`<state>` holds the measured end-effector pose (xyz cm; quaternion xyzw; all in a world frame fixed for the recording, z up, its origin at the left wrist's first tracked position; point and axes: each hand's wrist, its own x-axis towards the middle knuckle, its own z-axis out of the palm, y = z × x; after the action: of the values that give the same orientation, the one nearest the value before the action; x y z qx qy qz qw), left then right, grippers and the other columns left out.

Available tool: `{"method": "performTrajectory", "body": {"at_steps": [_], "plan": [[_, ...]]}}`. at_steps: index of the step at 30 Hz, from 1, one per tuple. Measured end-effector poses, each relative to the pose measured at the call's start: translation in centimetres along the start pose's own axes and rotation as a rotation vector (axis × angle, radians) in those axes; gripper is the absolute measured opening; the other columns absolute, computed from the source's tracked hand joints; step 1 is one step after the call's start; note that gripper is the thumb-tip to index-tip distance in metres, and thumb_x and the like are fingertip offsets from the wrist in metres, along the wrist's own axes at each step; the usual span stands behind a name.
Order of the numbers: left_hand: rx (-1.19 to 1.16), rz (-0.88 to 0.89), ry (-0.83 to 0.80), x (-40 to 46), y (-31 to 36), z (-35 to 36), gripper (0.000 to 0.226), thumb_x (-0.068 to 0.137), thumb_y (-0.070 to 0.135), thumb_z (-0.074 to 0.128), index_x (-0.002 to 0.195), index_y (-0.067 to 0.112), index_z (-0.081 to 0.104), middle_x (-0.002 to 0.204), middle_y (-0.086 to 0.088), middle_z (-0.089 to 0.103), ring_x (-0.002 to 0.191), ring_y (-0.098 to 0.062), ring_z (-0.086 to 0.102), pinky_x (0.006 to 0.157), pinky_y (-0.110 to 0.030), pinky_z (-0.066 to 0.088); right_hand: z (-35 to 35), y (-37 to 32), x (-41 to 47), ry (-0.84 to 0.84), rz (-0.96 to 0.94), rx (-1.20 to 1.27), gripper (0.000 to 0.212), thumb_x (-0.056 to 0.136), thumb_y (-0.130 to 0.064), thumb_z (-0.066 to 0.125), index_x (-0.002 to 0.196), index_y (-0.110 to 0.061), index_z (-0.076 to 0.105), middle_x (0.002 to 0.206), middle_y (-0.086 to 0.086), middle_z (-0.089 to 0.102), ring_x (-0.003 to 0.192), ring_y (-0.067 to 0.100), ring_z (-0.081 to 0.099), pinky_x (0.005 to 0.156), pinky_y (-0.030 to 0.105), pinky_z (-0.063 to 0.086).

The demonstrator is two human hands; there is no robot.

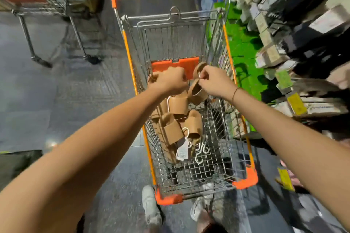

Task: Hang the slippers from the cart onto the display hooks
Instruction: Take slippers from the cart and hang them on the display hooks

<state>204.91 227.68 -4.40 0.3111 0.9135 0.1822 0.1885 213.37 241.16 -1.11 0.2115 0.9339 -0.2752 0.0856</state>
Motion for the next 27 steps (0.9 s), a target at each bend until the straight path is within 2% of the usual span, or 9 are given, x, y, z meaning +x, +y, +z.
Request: {"method": "performTrajectory", "body": {"at_steps": [1, 3, 7, 12, 15, 18, 21, 25, 27], "plan": [[0.011, -0.019, -0.016, 0.9, -1.9, 1.7, 0.010, 0.089, 0.018, 0.055, 0.093, 0.018, 0.064, 0.081, 0.003, 0.056, 0.074, -0.016, 0.057, 0.059, -0.022, 0.038, 1.9, 1.0, 1.1, -0.023, 0.022, 0.009, 0.015, 0.087, -0.015, 0.058, 0.099, -0.010, 0.066, 0.095, 0.007, 0.065, 0.097, 0.030, 0.061, 0.073, 0.026, 0.039], [0.026, -0.079, -0.079, 2.4, -5.3, 5.0, 0.011, 0.089, 0.021, 0.054, 0.094, 0.016, 0.063, 0.086, -0.005, 0.061, 0.087, -0.026, 0.064, 0.068, -0.033, 0.048, 5.6, 2.9, 2.9, -0.054, 0.052, 0.034, 0.016, 0.088, -0.015, 0.056, 0.099, -0.008, 0.065, 0.097, 0.009, 0.066, 0.096, 0.030, 0.060, 0.074, 0.028, 0.043], [-0.085, -0.142, -0.105, 6.5, -11.0, 10.3, 0.042, 0.088, 0.045, 0.047, 0.117, 0.016, 0.057, 0.112, -0.008, 0.064, 0.104, -0.026, 0.060, 0.095, -0.041, 0.050, 11.5, 6.1, 6.7, -0.141, 0.042, 0.059, 0.015, 0.092, -0.014, 0.051, 0.102, -0.006, 0.059, 0.092, 0.005, 0.059, 0.082, 0.020, 0.053, 0.059, 0.026, 0.035], [-0.064, -0.208, -0.097, 12.7, -18.1, 18.3, 0.075, 0.071, 0.064, 0.034, 0.119, 0.011, 0.057, 0.116, -0.021, 0.062, 0.111, -0.042, 0.059, 0.099, -0.055, 0.047, 16.6, 8.7, 10.5, -0.122, 0.006, 0.097, 0.016, 0.093, -0.015, 0.052, 0.104, -0.008, 0.061, 0.099, 0.008, 0.062, 0.091, 0.024, 0.057, 0.073, 0.026, 0.039], [-0.023, -0.196, -0.082, 12.4, -17.2, 18.3, 0.058, 0.074, 0.049, 0.045, 0.114, 0.011, 0.061, 0.113, -0.017, 0.063, 0.110, -0.039, 0.059, 0.094, -0.049, 0.049, 18.4, 9.4, 11.0, -0.111, -0.021, 0.131, 0.012, 0.093, -0.016, 0.052, 0.100, -0.011, 0.061, 0.094, 0.003, 0.060, 0.088, 0.022, 0.056, 0.073, 0.027, 0.040], [-0.055, -0.139, -0.038, 11.9, -16.4, 17.3, 0.013, 0.083, 0.028, 0.050, 0.077, 0.016, 0.052, 0.090, -0.011, 0.061, 0.086, -0.033, 0.061, 0.070, -0.040, 0.049, 19.2, 9.4, 10.5, -0.098, -0.050, 0.151, 0.009, 0.092, -0.014, 0.052, 0.096, -0.013, 0.061, 0.092, 0.002, 0.061, 0.088, 0.022, 0.058, 0.075, 0.028, 0.043], [-0.054, -0.161, -0.004, 10.4, -15.2, 16.0, 0.013, 0.089, 0.016, 0.055, 0.077, 0.017, 0.052, 0.085, -0.006, 0.060, 0.080, -0.025, 0.057, 0.067, -0.033, 0.042, 17.9, 8.8, 9.3, -0.087, -0.059, 0.160, 0.010, 0.092, -0.013, 0.052, 0.096, -0.014, 0.061, 0.091, 0.001, 0.061, 0.085, 0.019, 0.057, 0.069, 0.027, 0.044], [-0.043, -0.128, 0.065, 7.9, -12.2, 10.2, 0.013, 0.090, 0.028, 0.056, 0.088, 0.020, 0.067, 0.088, -0.005, 0.066, 0.086, -0.030, 0.063, 0.075, -0.038, 0.052, 12.9, 6.3, 7.8, -0.003, -0.094, 0.124, 0.014, 0.087, -0.010, 0.053, 0.097, -0.013, 0.063, 0.087, 0.002, 0.061, 0.083, 0.022, 0.056, 0.065, 0.024, 0.039], [-0.021, -0.072, 0.092, 6.6, -9.8, 5.6, 0.017, 0.091, 0.032, 0.056, 0.088, 0.021, 0.068, 0.086, -0.004, 0.065, 0.083, -0.028, 0.061, 0.071, -0.034, 0.047, 9.2, 4.2, 6.9, 0.047, -0.122, 0.150, 0.015, 0.089, -0.008, 0.053, 0.100, -0.012, 0.063, 0.081, 0.000, 0.059, 0.076, 0.020, 0.054, 0.056, 0.013, 0.036]]}}
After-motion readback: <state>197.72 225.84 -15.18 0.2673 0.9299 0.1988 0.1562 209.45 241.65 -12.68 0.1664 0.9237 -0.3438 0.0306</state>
